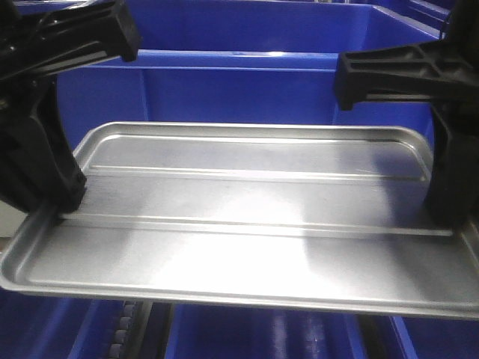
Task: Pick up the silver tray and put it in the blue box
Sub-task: 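Lower the held tray with both grippers into the blue crate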
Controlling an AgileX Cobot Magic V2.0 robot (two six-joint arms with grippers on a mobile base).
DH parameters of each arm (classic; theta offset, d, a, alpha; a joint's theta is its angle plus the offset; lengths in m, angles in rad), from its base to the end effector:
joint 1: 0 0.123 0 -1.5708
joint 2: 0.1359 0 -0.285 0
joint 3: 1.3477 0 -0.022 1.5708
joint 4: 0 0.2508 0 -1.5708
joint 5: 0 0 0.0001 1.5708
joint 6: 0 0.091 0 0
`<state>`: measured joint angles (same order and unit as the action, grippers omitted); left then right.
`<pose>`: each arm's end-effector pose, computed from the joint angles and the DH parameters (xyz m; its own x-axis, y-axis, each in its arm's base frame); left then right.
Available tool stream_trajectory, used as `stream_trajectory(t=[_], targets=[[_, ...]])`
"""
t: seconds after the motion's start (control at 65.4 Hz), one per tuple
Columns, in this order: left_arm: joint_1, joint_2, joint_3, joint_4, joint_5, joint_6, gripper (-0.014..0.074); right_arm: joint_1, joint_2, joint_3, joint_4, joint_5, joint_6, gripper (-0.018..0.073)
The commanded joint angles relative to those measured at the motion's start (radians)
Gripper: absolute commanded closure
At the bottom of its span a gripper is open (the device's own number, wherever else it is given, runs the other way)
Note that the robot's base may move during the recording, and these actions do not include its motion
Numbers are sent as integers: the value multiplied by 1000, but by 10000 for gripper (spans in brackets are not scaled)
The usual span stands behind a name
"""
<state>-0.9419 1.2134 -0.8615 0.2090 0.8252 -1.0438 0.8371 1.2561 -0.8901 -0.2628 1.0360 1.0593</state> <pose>0.1451 -0.1759 0.2773 -0.9153 -0.0588 -0.3986 0.0635 0.9559 -0.2868 0.1625 0.1499 0.2701 -0.9345 0.1242 -0.3335 0.1018 0.9913 0.0839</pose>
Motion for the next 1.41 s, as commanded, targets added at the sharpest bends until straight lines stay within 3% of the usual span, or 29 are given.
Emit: stream_trajectory(t=[0.0,0.291,0.75,0.979,1.147,1.239,1.392], targets=[[9,-24,-19,99,101,-18,700,-10,-24,-13,-100,164,-5,510],[9,-24,-19,148,133,-18,701,-10,-24,-14,-100,11,-5,510],[9,-24,-21,159,110,-8,701,-10,-24,-17,-100,-113,-5,510],[9,-24,-169,151,110,47,701,-10,-24,-164,-122,-93,-92,510],[19,-23,-320,234,101,73,701,-11,-24,-306,-233,-105,-100,510],[56,-15,-387,273,64,125,701,-11,-21,-373,-301,-127,-109,510],[153,47,-501,275,-42,233,701,-39,10,-460,-401,-210,-111,510]])
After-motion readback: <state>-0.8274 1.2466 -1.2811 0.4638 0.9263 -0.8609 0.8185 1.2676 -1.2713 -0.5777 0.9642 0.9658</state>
